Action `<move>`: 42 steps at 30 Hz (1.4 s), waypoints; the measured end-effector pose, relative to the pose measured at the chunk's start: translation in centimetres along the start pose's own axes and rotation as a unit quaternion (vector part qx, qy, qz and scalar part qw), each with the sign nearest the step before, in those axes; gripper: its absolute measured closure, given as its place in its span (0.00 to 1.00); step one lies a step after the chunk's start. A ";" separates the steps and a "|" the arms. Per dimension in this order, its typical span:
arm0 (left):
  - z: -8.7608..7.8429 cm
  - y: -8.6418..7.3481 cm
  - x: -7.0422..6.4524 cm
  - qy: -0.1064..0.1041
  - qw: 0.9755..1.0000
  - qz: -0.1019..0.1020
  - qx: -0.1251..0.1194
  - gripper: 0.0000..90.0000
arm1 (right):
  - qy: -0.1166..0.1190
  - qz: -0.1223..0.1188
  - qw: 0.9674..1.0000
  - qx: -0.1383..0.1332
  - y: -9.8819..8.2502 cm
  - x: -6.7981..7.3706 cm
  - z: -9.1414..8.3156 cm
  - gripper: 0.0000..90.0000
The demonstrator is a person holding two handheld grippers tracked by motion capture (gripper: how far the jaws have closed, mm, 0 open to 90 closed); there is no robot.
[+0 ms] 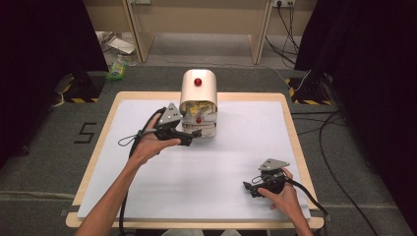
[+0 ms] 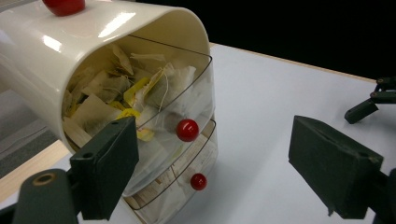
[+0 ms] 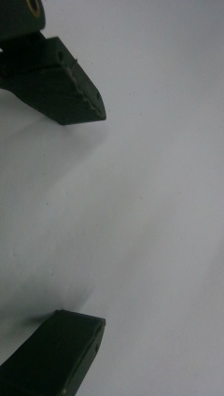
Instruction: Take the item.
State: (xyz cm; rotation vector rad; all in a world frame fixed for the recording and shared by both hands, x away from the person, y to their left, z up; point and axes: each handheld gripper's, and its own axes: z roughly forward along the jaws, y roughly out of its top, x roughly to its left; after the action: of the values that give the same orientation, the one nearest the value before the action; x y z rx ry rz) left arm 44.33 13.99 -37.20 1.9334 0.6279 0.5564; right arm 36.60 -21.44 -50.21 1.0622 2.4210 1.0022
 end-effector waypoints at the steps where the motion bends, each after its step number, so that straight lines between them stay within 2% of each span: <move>1: 0.2 0.1 0.0 0.003 1.000 0.003 0.002 0.17 | 0.000 0.000 1.000 0.000 0.0 0.0 0.0 0.04; 7: 0.9 0.1 0.4 0.005 1.000 0.001 0.003 0.17 | 0.000 0.000 1.000 0.000 0.0 0.0 0.0 0.04; 12: 1.5 0.4 0.7 0.018 1.000 0.003 0.000 0.18 | 0.000 0.000 1.000 0.000 0.0 0.0 0.0 0.04; 20: 2.7 0.3 1.1 0.014 1.000 0.002 0.016 0.17 | 0.000 0.000 1.000 0.000 0.0 0.0 0.0 0.04; 25: 3.2 0.2 1.2 0.021 1.000 0.006 0.022 0.17 | 0.000 -0.001 1.000 0.000 0.0 0.0 0.0 0.04; 27: 3.2 0.3 0.9 0.016 0.999 0.013 0.024 0.16 | 0.001 -0.001 1.000 0.000 0.0 0.0 0.0 0.04; 31: 3.0 0.4 0.9 0.007 0.999 0.006 0.031 0.16 | 0.001 -0.001 1.000 0.000 0.0 0.0 0.0 0.04; 36: 2.6 0.6 0.4 0.001 0.999 0.019 0.050 0.16 | 0.001 -0.001 1.000 0.000 0.0 0.0 0.0 0.04; 40: 2.4 0.7 0.1 -0.005 0.998 0.014 0.054 0.16 | 0.001 -0.001 1.000 0.000 0.0 0.0 0.0 0.04; 42: 2.0 0.6 -0.2 -0.011 0.998 0.020 0.061 0.16 | 0.001 -0.001 1.000 0.000 0.0 0.0 0.0 0.04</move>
State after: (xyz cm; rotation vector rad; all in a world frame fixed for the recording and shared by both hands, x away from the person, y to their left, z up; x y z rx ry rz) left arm 45.53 12.31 -37.48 2.0678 0.6213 0.5318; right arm 36.58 -21.44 -50.21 1.0603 2.4230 1.0017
